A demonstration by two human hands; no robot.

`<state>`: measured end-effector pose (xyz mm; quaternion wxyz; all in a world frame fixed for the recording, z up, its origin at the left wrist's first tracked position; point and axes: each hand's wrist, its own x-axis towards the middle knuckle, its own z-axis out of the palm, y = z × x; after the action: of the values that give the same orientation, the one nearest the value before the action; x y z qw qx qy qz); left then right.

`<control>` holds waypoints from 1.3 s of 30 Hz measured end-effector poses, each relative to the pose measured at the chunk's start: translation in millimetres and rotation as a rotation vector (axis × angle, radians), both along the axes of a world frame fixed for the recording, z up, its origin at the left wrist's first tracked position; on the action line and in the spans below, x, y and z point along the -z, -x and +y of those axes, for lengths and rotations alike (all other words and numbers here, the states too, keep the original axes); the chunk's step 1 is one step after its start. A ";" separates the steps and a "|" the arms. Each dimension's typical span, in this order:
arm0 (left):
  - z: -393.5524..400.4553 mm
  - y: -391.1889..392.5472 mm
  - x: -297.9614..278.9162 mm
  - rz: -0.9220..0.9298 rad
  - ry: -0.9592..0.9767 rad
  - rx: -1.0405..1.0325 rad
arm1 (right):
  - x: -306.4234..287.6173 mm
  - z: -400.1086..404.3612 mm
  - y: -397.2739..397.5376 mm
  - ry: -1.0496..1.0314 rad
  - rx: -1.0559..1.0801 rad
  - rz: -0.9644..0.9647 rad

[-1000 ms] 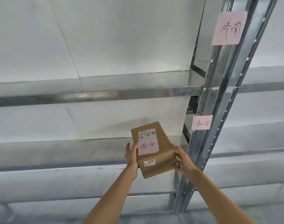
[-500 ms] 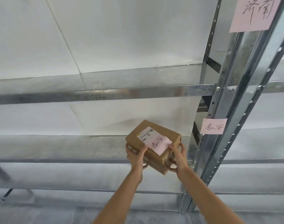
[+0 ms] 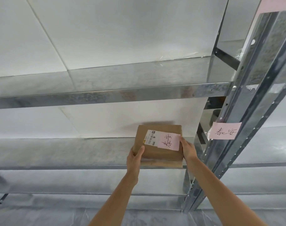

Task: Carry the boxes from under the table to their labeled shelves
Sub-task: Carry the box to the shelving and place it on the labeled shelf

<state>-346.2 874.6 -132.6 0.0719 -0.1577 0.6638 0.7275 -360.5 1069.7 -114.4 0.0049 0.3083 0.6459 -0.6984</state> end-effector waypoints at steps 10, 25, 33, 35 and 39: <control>9.4 29.5 26.7 -0.033 0.100 0.105 | 32.4 16.2 34.8 -0.004 -0.049 -0.112; 4.4 26.0 13.2 0.030 0.125 0.172 | 32.9 23.4 15.8 0.178 -0.022 -0.025; -20.1 -15.0 1.9 0.001 0.201 0.162 | 35.8 18.5 -42.0 0.005 -0.065 -0.014; -32.6 -25.7 -3.6 0.007 0.223 0.146 | 29.8 11.5 -54.7 -0.032 -0.052 0.008; -64.9 -39.9 -19.9 0.048 0.271 0.140 | 5.3 -17.8 -79.8 -0.294 -0.036 0.096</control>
<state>-306.3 809.7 -112.8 0.0847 -0.1019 0.7668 0.6280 -280.7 1051.8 -119.7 -0.0586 0.2604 0.7461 -0.6100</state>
